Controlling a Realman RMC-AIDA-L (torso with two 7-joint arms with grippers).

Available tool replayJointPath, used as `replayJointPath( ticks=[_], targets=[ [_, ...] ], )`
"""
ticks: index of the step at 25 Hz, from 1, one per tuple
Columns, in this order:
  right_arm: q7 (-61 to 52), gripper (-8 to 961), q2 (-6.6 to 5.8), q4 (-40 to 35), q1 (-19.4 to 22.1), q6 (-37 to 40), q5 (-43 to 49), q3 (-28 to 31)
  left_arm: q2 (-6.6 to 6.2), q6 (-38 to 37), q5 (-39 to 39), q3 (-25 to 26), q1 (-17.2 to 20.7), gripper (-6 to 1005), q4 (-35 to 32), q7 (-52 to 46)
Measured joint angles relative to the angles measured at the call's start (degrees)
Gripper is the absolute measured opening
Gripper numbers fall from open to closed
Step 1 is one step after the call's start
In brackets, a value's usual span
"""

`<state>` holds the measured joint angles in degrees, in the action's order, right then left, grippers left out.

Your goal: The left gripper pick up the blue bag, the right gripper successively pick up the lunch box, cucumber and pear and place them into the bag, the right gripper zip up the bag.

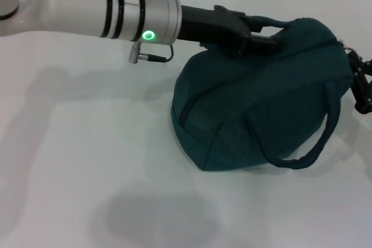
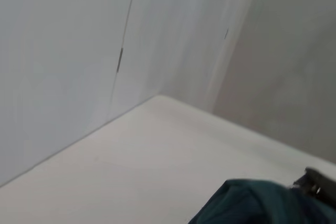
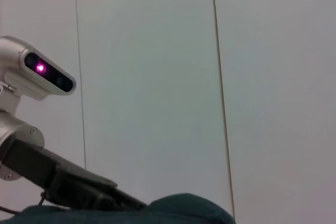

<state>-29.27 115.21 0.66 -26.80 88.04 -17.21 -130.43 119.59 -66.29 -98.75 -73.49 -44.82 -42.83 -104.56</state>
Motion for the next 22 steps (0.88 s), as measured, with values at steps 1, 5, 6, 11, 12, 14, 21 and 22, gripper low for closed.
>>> replayJointPath(
  ticks=[1,5,6,11,12,14,21,22],
  targets=[
    [0.00,17,0.00,-0.01,0.00,0.02,0.01,0.00,0.02,0.50,-0.26,-0.95,-0.13,434,0.06,-0.01],
    [0.02,17,0.00,-0.10,0.00,0.18,0.03,0.00,0.03,1.19,-0.54,-2.43,-0.22,697,-0.14,0.44],
    [0.02,17,0.00,-0.12,0.00,0.19,0.05,0.00,0.02,1.18,-0.60,-2.53,-0.21,665,-0.24,0.73],
    [0.00,17,0.00,-0.52,-0.02,0.20,0.13,-0.12,-0.03,0.85,-0.80,-2.79,0.43,506,-0.60,5.05],
    [0.05,17,0.00,-1.08,-0.10,0.21,0.20,-0.41,0.01,0.79,-0.80,-2.79,0.74,459,-0.60,6.09],
    [0.04,18,0.00,-1.26,-0.14,0.22,0.32,-0.51,0.02,0.75,-0.70,-2.76,1.26,366,-0.60,7.29],
    [-0.40,18,-0.01,-3.98,-0.76,0.28,2.96,-0.61,-0.77,0.65,-1.12,-2.24,3.94,183,-4.31,8.08],
    [-0.48,18,0.00,-4.94,-1.02,0.20,4.42,-0.63,-0.92,0.65,-1.14,-2.16,5.12,165,-5.97,8.09]
  ],
)
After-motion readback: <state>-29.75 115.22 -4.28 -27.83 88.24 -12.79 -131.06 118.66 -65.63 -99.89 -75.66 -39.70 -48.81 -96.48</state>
